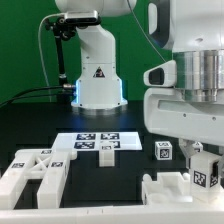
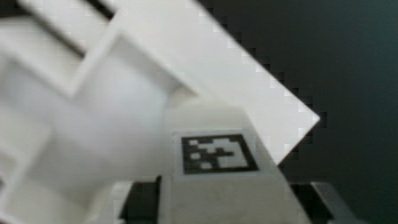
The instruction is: Assemble chair
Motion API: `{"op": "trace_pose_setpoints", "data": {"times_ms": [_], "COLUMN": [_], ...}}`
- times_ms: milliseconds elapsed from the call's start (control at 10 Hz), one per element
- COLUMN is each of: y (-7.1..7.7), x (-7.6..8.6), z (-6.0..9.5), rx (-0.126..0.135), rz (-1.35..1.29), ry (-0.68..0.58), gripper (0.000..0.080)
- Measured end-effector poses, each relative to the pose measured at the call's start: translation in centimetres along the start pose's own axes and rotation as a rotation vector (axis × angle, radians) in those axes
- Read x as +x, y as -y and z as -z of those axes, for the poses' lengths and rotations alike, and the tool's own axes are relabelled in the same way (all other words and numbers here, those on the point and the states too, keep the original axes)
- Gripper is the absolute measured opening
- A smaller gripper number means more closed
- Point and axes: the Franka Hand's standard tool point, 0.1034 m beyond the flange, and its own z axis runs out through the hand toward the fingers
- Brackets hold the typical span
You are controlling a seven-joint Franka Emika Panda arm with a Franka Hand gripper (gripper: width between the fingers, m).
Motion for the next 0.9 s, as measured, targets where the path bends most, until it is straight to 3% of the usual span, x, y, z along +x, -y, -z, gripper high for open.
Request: {"op": "trace_pose_setpoints", "data": {"times_ms": [200, 300, 400, 500, 700, 900], "y": [-0.05, -0.12, -0.09, -0.10, -0.22, -0.36], "x": [-0.09, -0.06, -0.12, -0.14, -0.08, 0.42], "z": [-0.09, -0.10, -0.14, -0.16, -0.37, -0.36], "rx": [0.031, 0.039, 0.038, 0.038, 0.038, 0.039], "rz": [-0.340, -0.378, -0.375, -0.347, -0.040, 0.285], "ry": [0.028, 0.038, 0.038, 0.038, 0.027, 0.017], "gripper": [0.0288, 0.0288, 0.0369, 0.0369, 0.0615, 0.0644]}}
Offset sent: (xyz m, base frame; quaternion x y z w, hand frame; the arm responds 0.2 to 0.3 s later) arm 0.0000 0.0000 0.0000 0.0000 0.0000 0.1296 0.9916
